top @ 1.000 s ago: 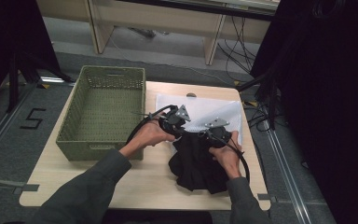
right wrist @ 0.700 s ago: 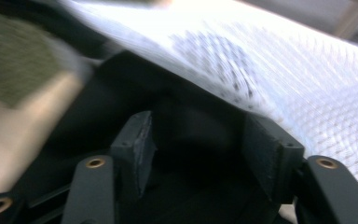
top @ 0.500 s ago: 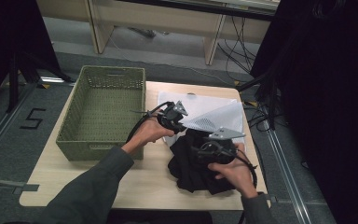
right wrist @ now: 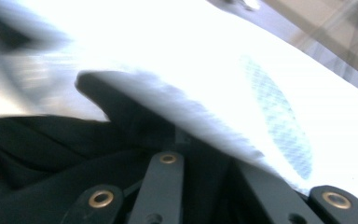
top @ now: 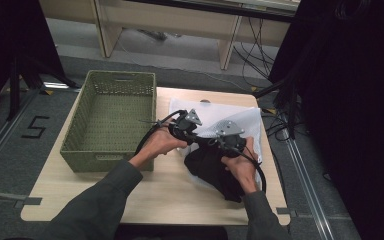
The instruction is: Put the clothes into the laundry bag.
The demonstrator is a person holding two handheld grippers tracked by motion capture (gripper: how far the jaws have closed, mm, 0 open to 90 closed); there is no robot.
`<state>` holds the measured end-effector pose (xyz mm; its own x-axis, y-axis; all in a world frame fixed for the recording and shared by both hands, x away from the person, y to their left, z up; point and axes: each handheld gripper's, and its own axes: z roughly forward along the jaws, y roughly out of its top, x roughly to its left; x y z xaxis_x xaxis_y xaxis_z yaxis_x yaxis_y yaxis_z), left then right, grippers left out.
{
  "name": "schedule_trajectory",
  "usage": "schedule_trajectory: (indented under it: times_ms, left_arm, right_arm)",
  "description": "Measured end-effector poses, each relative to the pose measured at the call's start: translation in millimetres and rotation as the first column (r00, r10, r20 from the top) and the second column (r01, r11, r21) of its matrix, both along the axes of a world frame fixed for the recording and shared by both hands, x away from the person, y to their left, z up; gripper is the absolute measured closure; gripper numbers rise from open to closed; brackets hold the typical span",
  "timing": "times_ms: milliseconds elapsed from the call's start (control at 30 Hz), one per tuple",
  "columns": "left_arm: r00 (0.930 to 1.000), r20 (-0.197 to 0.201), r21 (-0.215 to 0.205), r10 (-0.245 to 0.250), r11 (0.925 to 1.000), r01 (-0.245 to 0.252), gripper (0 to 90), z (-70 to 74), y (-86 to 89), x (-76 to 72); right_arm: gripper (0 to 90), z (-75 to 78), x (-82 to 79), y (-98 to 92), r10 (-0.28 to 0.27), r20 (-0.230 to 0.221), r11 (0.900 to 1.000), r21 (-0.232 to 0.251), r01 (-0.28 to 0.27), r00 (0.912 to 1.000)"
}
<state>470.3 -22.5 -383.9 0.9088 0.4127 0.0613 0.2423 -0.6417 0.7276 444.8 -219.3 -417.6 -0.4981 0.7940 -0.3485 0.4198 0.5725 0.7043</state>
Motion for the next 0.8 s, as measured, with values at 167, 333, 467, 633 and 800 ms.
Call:
schedule_trajectory:
  times_ms: [167, 333, 467, 633, 800]
  left_arm:
    - [1.0000, -0.006, 0.021, 0.002, 0.9998, -0.002, 88.0, -3.1, -1.8, 2.0]
    - [0.9994, -0.028, 0.013, 0.020, 0.9997, -0.020, 87.8, -6.4, 0.3, 9.2]
    - [0.9987, -0.036, 0.000, 0.036, 0.9994, -0.036, 87.6, -6.1, 1.9, 12.9]
    - [0.9983, -0.037, 0.002, 0.044, 0.9990, -0.044, 87.6, -5.9, 2.6, 14.0]
    - [0.9984, -0.035, 0.009, 0.045, 0.9990, -0.044, 87.6, -5.0, 2.3, 15.0]
  right_arm:
    - [81.7, -52.2, 16.9, -4.6, -0.071, -0.050, 0.994, -0.081, 0.067, 0.9962]
    - [52.9, -21.5, 5.7, -14.4, -0.039, -0.086, 0.997, 0.063, 0.044, 0.9955]
    - [41.7, -0.6, -20.0, -18.2, 0.019, -0.131, 0.990, 0.141, 0.000, 0.9912]
    - [40.1, 20.1, -48.0, -6.0, 0.149, -0.102, 0.952, 0.282, -0.115, 0.9835]
    - [37.3, -1.1, -52.3, 24.6, 0.293, -0.144, 0.934, 0.253, -0.251, 0.9452]
